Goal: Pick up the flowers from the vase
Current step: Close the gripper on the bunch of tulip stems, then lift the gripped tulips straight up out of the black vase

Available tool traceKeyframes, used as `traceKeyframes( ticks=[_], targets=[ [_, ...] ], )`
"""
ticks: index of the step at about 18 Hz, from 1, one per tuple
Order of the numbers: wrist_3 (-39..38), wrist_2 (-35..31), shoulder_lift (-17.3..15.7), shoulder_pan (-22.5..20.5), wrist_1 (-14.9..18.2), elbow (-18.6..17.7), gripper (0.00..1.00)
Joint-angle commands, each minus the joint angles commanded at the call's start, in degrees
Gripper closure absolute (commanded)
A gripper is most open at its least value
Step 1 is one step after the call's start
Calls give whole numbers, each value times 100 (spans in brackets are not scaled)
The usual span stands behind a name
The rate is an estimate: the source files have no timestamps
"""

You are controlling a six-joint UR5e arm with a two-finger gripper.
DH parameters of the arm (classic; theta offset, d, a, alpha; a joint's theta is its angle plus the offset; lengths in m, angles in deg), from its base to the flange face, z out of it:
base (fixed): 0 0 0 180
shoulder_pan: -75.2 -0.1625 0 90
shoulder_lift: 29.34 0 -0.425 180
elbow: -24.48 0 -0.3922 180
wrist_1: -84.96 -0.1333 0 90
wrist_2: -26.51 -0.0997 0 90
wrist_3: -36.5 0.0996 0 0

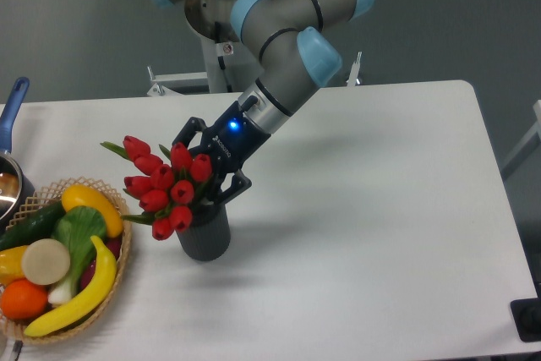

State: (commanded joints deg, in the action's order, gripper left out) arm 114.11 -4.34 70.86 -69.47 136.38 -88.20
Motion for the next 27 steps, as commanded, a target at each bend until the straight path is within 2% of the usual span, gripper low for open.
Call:
traceKeyframes(
  ticks=[2, 8, 16, 27],
  targets=[
    [-35, 9, -9, 0, 0, 0, 57],
    [-201, 210, -18, -97, 0, 35, 57],
    [-579, 413, -228, -220, 0, 114, 57],
    [-1555, 413, -676, -237, 0, 369, 57]
  ],
)
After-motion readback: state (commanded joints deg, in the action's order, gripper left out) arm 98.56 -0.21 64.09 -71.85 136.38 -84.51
